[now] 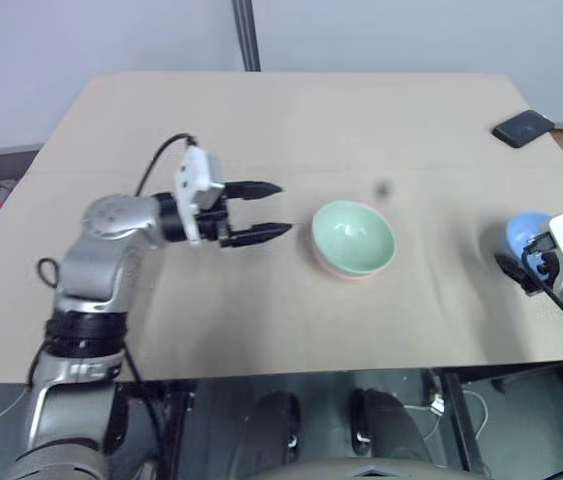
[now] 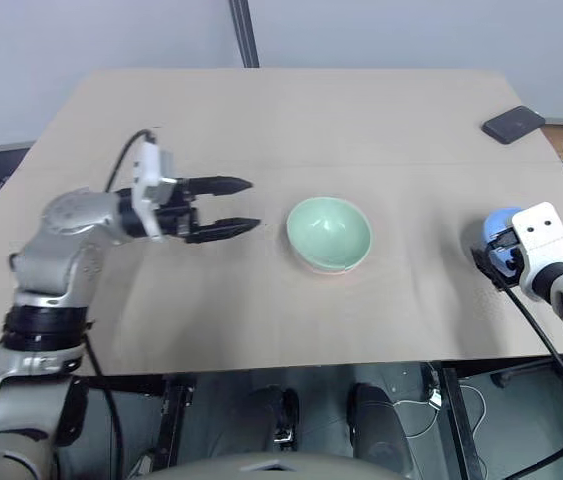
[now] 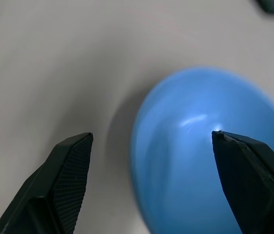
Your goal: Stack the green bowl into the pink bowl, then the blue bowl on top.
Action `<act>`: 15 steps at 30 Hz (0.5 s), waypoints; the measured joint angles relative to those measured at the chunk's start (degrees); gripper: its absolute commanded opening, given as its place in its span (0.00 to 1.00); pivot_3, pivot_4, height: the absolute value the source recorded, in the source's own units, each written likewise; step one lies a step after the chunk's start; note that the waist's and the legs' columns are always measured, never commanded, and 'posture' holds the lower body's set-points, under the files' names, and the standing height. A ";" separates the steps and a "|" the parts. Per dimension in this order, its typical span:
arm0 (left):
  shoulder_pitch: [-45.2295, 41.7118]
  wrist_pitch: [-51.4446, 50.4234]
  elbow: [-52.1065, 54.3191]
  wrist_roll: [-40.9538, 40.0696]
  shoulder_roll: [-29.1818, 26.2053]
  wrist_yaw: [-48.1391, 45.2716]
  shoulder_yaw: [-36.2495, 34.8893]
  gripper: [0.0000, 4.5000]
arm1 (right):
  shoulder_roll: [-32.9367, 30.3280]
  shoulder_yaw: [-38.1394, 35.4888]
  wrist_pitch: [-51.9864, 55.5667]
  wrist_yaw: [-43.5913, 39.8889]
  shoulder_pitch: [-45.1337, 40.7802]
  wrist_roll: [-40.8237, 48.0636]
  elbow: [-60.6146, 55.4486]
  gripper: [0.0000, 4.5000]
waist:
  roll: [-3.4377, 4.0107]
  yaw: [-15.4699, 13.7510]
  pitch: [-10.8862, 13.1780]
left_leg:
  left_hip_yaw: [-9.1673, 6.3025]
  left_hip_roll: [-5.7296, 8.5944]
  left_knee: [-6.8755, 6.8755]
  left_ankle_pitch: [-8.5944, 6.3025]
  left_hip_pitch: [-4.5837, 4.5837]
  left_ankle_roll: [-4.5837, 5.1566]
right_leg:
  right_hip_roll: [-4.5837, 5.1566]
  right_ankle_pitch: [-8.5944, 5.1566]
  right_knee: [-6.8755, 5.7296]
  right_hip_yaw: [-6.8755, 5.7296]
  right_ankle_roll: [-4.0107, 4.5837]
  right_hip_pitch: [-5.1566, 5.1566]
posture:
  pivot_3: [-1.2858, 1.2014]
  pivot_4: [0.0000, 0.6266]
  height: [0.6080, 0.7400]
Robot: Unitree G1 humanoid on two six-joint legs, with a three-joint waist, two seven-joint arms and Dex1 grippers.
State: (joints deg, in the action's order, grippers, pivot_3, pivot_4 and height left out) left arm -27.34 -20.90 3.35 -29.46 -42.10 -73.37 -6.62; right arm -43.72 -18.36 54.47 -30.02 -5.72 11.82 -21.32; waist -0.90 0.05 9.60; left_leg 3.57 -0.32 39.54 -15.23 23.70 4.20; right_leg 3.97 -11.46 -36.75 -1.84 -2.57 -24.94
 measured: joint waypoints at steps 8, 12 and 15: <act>5.43 -0.47 1.74 -3.39 -2.51 -1.50 -3.30 0.77 | -2.34 2.52 1.79 -2.04 -4.92 1.65 4.63 0.01 | 0.00 -0.93 0.00 | -0.03 0.02 0.00 -0.01 0.03 0.01 | 0.02 0.00 0.02 -0.04 0.00 0.01 | 0.52 0.24 0.99; 7.57 -0.47 4.68 -3.66 -1.91 0.64 -3.39 0.77 | -2.86 4.17 1.54 -2.15 -6.17 1.69 6.01 0.01 | 0.00 -0.79 0.00 | -0.02 0.01 0.00 -0.01 0.02 0.01 | 0.02 0.00 0.01 -0.02 0.01 0.00 | 0.52 0.24 0.99; 8.18 -0.47 5.15 -3.81 -1.80 1.85 -3.43 0.77 | -3.13 4.76 1.34 -2.15 -6.60 1.62 6.51 0.01 | 0.00 -0.79 0.00 | -0.02 0.01 0.00 -0.01 0.01 0.01 | 0.00 0.00 0.01 -0.02 0.01 0.00 | 0.52 0.24 0.99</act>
State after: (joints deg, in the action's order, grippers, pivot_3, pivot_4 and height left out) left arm -19.16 -21.38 8.50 -33.27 -43.91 -71.52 -10.04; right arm -46.85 -13.61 55.81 -32.17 -12.32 13.44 -14.82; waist -0.91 -0.74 9.60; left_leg 3.56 -0.31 39.54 -15.24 23.71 4.21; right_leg 3.97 -11.46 -36.74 -1.87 -2.56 -24.94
